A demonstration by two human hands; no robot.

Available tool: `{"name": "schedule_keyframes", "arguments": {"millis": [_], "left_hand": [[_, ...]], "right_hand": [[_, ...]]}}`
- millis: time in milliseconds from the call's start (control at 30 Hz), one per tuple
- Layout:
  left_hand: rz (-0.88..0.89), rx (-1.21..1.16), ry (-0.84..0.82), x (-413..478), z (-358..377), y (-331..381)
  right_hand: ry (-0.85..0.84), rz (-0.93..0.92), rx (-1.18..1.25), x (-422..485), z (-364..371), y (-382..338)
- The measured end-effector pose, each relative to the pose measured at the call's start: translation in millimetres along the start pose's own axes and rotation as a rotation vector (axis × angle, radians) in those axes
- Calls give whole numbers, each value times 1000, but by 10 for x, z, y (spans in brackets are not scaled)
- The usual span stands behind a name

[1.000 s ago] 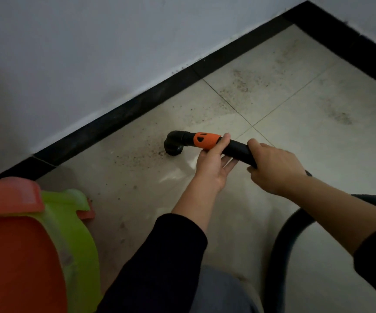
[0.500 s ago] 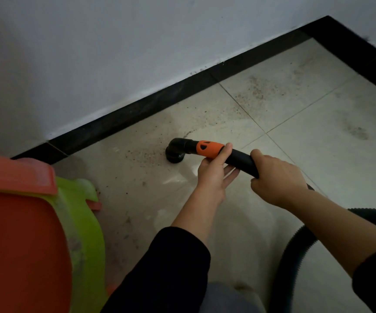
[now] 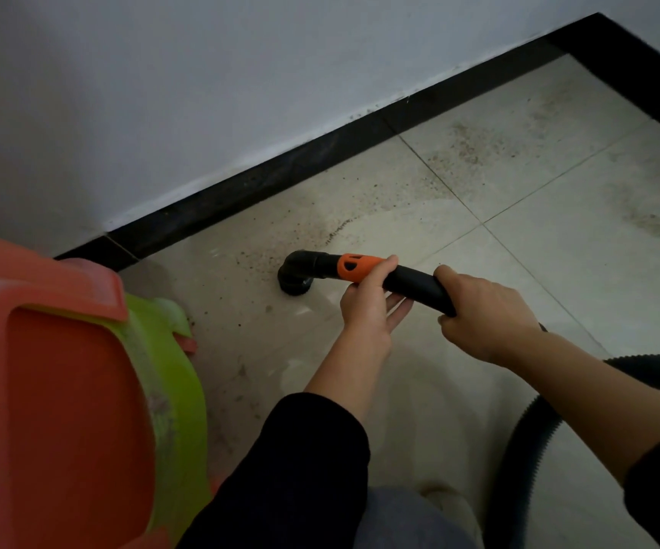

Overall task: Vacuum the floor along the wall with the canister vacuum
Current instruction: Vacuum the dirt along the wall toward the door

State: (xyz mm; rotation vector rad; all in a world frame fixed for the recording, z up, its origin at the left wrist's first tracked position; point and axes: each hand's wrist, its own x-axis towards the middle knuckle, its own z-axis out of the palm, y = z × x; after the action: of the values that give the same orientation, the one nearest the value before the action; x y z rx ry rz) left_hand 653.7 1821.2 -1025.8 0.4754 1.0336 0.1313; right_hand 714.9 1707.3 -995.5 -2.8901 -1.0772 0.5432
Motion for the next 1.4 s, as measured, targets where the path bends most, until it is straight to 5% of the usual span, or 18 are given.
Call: {"name": "schedule_keyframes", "arguments": {"millis": [567, 933, 1400], "left_hand": [[-5, -95, 296, -233, -224, 257], [31, -133, 371, -269, -458, 454], [75, -108, 444, -183, -615, 615]], "right_hand": [[-50, -183, -22, 80, 46, -309], [22, -363, -115, 159, 119, -638], [59, -380, -106, 309, 233, -883]]}}
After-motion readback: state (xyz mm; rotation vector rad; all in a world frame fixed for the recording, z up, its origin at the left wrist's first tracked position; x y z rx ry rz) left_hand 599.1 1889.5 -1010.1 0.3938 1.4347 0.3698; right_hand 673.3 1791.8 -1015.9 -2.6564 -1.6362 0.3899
